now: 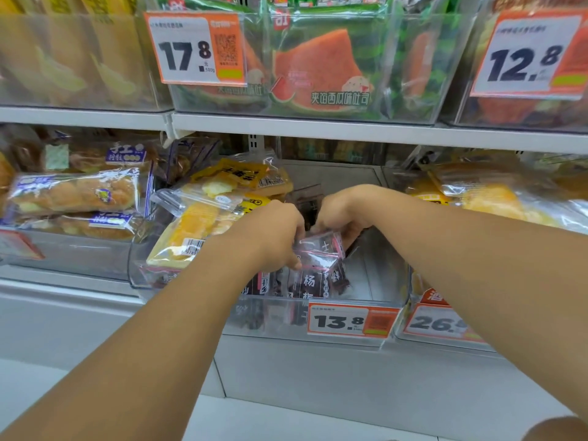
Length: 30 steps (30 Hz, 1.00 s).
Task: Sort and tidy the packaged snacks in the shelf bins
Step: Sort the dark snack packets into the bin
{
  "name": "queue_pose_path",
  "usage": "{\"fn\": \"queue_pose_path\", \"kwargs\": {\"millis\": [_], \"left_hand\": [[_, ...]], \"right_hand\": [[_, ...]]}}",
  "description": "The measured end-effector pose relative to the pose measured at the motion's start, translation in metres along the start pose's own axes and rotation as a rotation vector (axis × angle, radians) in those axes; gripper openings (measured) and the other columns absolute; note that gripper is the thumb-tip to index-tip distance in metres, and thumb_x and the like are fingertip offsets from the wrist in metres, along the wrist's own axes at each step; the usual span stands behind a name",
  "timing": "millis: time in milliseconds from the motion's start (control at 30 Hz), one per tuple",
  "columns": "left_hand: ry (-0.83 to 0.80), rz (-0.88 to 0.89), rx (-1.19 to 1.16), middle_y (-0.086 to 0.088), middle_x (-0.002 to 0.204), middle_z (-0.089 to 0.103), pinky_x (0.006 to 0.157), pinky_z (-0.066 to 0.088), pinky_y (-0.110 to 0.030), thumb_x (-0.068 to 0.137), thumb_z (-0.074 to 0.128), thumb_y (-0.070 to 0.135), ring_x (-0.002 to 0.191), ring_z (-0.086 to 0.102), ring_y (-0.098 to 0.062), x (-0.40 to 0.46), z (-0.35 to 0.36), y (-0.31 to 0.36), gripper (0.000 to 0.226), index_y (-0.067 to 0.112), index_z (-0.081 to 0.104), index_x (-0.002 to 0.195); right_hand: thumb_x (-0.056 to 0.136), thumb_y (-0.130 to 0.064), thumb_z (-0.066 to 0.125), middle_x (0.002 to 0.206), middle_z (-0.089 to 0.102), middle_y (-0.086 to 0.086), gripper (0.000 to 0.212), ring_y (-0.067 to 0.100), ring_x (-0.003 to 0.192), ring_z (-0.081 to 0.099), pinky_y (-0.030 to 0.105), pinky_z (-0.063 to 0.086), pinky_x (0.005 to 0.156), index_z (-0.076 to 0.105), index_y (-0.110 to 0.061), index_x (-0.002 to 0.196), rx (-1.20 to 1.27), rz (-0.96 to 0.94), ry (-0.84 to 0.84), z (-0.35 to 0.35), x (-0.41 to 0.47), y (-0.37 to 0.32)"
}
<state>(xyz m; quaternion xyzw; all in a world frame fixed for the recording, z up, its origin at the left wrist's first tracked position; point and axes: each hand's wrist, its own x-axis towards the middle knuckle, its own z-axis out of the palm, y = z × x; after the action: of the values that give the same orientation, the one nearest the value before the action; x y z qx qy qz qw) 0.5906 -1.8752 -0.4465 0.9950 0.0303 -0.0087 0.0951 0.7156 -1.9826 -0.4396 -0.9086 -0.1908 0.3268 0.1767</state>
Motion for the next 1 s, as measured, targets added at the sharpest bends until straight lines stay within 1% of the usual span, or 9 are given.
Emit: {"fn": "queue_pose_path", "kwargs": {"millis": [67,300,433,533,667,733,833,933,1000], "left_hand": [[0.005,0.004,0.012,-0.001,0.095,0.065,0.08,0.055,-0.038,0.072,0.089,0.035,0.089,0.063,-0.022,0.002,0.003,0.001,0.028,0.028,0.066,0.085],[0.026,0.001,0.008,0.002,0.076,0.062,0.065,0.048,-0.033,0.079,0.084,0.029,0.077,0.061,-0.024,0.003,0.005,0.003,0.022,0.024,0.065,0.068],[0.154,-0.015,-0.057,0.003,0.09,0.067,0.07,0.05,-0.033,0.081,0.082,0.029,0.085,0.064,-0.023,0.0,0.004,0.006,0.016,0.029,0.069,0.073],[0.318,-0.057,0.005,0.003,0.094,0.069,0.064,0.044,-0.03,0.087,0.076,0.032,0.087,0.064,-0.023,-0.002,0.003,0.009,0.004,0.031,0.073,0.084],[0.385,-0.099,0.015,-0.002,0.099,0.061,0.069,0.035,-0.031,0.087,0.075,0.037,0.101,0.056,-0.025,-0.001,0.005,0.006,0.005,0.033,0.074,0.089],[0.397,-0.093,0.042,0.0,0.097,0.059,0.076,0.031,-0.031,0.089,0.073,0.038,0.106,0.051,-0.024,0.0,0.006,0.004,0.006,0.033,0.074,0.09],[0.418,-0.077,0.069,0.006,0.096,0.068,0.08,0.028,-0.032,0.091,0.072,0.036,0.107,0.053,-0.022,0.003,0.008,0.002,0.006,0.032,0.071,0.087],[0.43,-0.076,0.045,0.008,0.09,0.069,0.078,0.031,-0.032,0.091,0.072,0.032,0.095,0.06,-0.022,0.007,0.01,0.0,0.006,0.03,0.069,0.085],[0.437,-0.086,0.036,0.006,0.088,0.069,0.076,0.032,-0.031,0.09,0.073,0.029,0.091,0.061,-0.022,0.009,0.011,0.001,0.007,0.028,0.069,0.085]], "right_hand": [[0.096,-0.016,0.066,0.099,0.069,0.014,0.015,0.028,0.086,0.069,0.039,0.062,0.076,0.067,-0.003,0.102,-0.077,0.033,-0.023,0.001,0.004,-0.002],[0.092,-0.02,0.072,0.094,0.071,0.012,0.03,0.02,0.076,0.065,0.033,0.059,0.075,0.07,-0.001,0.115,-0.268,0.012,0.044,0.005,0.012,-0.002],[0.081,-0.025,0.082,0.089,0.071,0.004,0.019,0.021,0.078,0.066,0.032,0.057,0.073,0.076,-0.015,0.096,-0.504,-0.242,0.461,-0.01,0.002,-0.01],[0.084,-0.018,0.075,0.089,0.068,0.007,0.007,0.027,0.073,0.061,0.032,0.052,0.069,0.071,-0.015,0.088,-0.566,-0.252,0.676,-0.011,0.01,-0.006],[0.086,-0.023,0.075,0.099,0.069,0.007,0.02,0.024,0.086,0.065,0.033,0.057,0.077,0.07,-0.012,0.101,-0.495,-0.241,0.503,-0.011,0.02,-0.005],[0.089,-0.021,0.07,0.1,0.067,0.007,0.018,0.021,0.081,0.063,0.029,0.054,0.068,0.068,-0.01,0.103,-0.489,-0.23,0.473,-0.014,0.018,-0.007],[0.097,-0.021,0.056,0.084,0.059,0.007,0.018,0.02,0.066,0.054,0.026,0.04,0.051,0.06,-0.008,0.085,-0.543,-0.191,0.456,-0.016,0.006,-0.005],[0.102,-0.018,0.046,0.079,0.063,0.012,0.03,0.031,0.074,0.068,0.032,0.057,0.06,0.055,-0.007,0.076,-0.41,-0.166,0.419,-0.021,-0.014,0.001],[0.099,-0.011,0.051,0.092,0.071,0.015,0.02,0.028,0.078,0.072,0.033,0.061,0.067,0.06,-0.004,0.084,-0.354,-0.161,0.296,-0.025,-0.028,0.0]]}}
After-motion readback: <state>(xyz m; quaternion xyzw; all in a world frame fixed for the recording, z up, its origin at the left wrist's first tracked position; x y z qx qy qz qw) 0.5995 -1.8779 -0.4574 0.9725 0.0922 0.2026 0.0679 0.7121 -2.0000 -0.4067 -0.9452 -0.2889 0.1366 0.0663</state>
